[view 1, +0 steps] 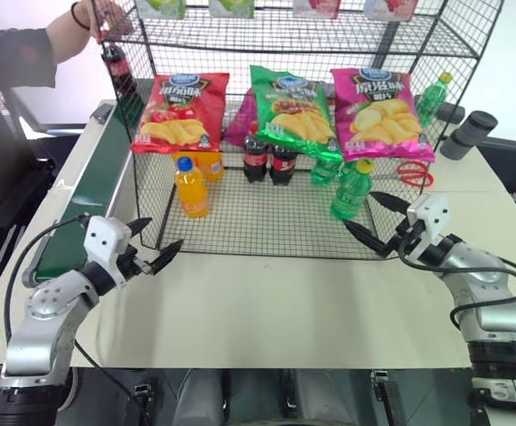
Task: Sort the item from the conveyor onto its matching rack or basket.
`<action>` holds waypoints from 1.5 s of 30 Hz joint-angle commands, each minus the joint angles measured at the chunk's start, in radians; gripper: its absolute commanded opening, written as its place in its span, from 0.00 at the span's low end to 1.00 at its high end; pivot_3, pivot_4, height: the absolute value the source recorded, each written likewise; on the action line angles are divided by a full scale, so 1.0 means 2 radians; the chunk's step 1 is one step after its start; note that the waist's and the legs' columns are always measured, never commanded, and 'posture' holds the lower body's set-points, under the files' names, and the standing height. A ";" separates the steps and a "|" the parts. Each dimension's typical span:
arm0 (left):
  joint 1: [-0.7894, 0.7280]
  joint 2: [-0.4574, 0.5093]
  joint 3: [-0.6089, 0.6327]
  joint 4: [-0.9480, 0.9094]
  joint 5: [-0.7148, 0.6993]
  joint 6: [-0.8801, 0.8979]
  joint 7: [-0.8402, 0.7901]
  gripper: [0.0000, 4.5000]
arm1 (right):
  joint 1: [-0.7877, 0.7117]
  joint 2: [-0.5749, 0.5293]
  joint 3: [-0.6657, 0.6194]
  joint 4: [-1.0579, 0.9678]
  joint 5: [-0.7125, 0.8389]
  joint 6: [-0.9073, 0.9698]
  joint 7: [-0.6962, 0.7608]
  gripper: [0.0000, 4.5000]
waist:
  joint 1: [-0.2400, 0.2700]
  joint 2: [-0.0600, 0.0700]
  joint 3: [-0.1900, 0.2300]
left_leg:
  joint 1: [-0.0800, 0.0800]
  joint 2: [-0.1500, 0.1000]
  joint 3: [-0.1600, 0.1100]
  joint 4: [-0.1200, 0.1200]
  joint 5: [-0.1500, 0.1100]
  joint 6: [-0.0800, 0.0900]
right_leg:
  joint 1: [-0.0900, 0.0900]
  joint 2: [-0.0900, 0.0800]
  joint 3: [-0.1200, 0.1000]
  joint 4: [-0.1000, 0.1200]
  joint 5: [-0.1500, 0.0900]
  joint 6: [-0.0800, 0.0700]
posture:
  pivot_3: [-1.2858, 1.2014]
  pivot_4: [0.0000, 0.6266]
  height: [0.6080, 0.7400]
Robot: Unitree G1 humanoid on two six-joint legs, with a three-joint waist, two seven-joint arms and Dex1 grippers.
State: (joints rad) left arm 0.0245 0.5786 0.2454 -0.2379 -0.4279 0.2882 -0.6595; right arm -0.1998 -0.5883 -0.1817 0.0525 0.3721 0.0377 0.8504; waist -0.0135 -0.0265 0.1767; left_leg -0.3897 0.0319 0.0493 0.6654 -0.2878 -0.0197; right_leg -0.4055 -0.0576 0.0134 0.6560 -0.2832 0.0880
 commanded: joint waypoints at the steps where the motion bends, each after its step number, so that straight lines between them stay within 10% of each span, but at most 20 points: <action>1: -0.004 0.003 0.025 -0.020 -0.016 -0.003 0.001 1.00 | 0.000 0.003 -0.008 -0.019 0.006 -0.007 -0.004 0.98 | 0.000 0.000 0.000 | 0.000 0.000 0.000 0.000 0.000 0.000 | 0.000 0.000 0.000 0.000 0.000 0.000 | 0.52 0.24 1.00; 21: -0.046 -0.026 0.165 0.071 -0.011 -0.058 0.127 1.00 | -0.031 0.025 0.031 -0.055 0.012 0.008 -0.004 0.98 | -0.001 0.000 0.000 | 0.000 0.000 0.000 0.000 0.000 0.000 | 0.000 0.000 0.000 0.000 0.000 0.000 | 0.52 0.24 1.00; 45: -0.052 -0.058 0.145 0.126 0.039 -0.105 0.192 1.00 | -0.030 0.079 0.109 -0.124 0.009 0.038 -0.003 0.98 | 0.000 -0.001 0.000 | 0.000 0.000 0.000 0.000 0.000 0.000 | 0.000 -0.001 -0.001 0.000 0.000 0.000 | 0.52 0.24 1.00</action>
State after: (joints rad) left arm -0.0685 0.4467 0.5305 0.0208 -0.3601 0.1017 -0.2804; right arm -0.2481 -0.4328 0.0383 -0.1524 0.3854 0.1229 0.8470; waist -0.0133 -0.0282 0.1757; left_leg -0.3899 0.0317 0.0488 0.6655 -0.2878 -0.0198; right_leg -0.4059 -0.0594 0.0123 0.6565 -0.2830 0.0883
